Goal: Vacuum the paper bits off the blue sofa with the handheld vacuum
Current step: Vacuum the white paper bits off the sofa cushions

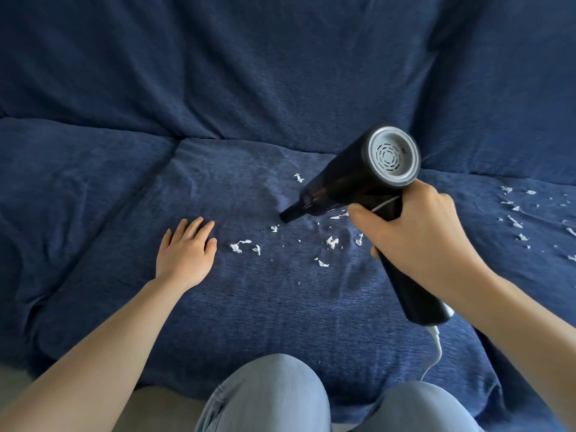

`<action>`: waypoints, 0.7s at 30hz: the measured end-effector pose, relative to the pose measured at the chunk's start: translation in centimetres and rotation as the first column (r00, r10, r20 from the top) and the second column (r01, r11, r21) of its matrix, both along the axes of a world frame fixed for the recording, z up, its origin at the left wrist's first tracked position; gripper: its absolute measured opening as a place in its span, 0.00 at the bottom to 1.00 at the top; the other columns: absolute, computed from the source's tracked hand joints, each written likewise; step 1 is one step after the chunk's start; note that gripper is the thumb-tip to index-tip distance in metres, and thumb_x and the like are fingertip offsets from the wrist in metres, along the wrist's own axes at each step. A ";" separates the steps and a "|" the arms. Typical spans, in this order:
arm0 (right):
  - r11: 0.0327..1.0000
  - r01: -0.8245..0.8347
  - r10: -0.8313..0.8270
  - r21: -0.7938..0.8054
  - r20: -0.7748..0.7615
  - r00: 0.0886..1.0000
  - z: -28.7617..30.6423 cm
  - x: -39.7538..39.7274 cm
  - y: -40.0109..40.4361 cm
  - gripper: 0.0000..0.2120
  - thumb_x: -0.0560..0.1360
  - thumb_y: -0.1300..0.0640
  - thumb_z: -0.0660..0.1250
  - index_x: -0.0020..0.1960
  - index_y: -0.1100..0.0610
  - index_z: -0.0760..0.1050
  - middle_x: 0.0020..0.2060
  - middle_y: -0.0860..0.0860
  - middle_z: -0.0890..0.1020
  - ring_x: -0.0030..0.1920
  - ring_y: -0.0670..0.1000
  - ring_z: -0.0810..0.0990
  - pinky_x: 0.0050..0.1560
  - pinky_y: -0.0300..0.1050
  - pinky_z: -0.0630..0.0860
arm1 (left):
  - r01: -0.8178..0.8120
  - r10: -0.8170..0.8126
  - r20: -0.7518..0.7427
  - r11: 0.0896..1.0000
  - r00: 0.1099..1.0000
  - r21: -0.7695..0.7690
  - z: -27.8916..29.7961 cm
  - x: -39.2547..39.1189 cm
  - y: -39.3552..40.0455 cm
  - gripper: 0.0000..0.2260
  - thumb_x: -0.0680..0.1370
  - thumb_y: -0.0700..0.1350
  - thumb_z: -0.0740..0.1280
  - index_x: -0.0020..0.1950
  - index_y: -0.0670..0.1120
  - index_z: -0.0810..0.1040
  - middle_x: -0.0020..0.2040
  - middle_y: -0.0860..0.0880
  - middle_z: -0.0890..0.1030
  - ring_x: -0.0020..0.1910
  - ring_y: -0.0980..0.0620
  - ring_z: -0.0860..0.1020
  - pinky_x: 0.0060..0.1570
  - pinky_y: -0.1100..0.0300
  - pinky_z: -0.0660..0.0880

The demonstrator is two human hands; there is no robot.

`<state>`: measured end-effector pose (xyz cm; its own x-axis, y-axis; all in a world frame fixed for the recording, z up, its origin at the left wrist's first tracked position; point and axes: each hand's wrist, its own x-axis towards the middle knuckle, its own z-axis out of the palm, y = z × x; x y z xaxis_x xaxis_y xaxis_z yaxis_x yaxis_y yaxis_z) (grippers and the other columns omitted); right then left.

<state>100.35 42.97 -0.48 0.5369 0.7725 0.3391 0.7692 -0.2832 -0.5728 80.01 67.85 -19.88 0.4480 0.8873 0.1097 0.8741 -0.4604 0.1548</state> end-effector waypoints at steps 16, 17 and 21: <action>0.993 -0.114 0.114 -0.008 0.044 0.992 -0.8 -3.5 -1.4 0.14 0.64 0.37 0.62 0.37 0.46 0.65 0.33 0.47 0.79 0.39 0.51 0.80 0.37 0.40 0.70 | 0.015 -0.015 0.011 1.000 1.000 -0.014 0.1 -0.5 -1.1 0.22 0.83 0.53 0.48 0.78 0.54 0.56 0.79 0.52 0.55 0.78 0.49 0.50 0.75 0.48 0.47; 0.993 -0.121 0.121 -0.007 0.033 0.992 -0.7 -3.8 -1.4 0.14 0.64 0.37 0.62 0.36 0.46 0.64 0.32 0.47 0.79 0.38 0.50 0.80 0.36 0.37 0.70 | 0.018 -0.018 0.015 1.000 1.000 -0.014 0.1 -0.6 -1.2 0.22 0.83 0.53 0.48 0.78 0.54 0.56 0.79 0.52 0.55 0.78 0.48 0.50 0.75 0.48 0.47; 0.989 -0.151 0.151 0.002 -0.013 0.988 0.0 -5.0 -1.2 0.13 0.65 0.39 0.63 0.37 0.46 0.66 0.30 0.47 0.80 0.36 0.48 0.82 0.35 0.32 0.73 | 0.026 -0.026 -0.005 1.000 1.000 -0.014 0.1 -0.9 -1.5 0.23 0.83 0.54 0.48 0.78 0.54 0.56 0.79 0.53 0.55 0.78 0.48 0.50 0.75 0.48 0.48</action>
<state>95.34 41.80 -0.52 0.4188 0.8448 0.3331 0.7954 -0.1642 -0.5835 79.11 66.35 -19.75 0.4717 0.8766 0.0948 0.8626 -0.4811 0.1564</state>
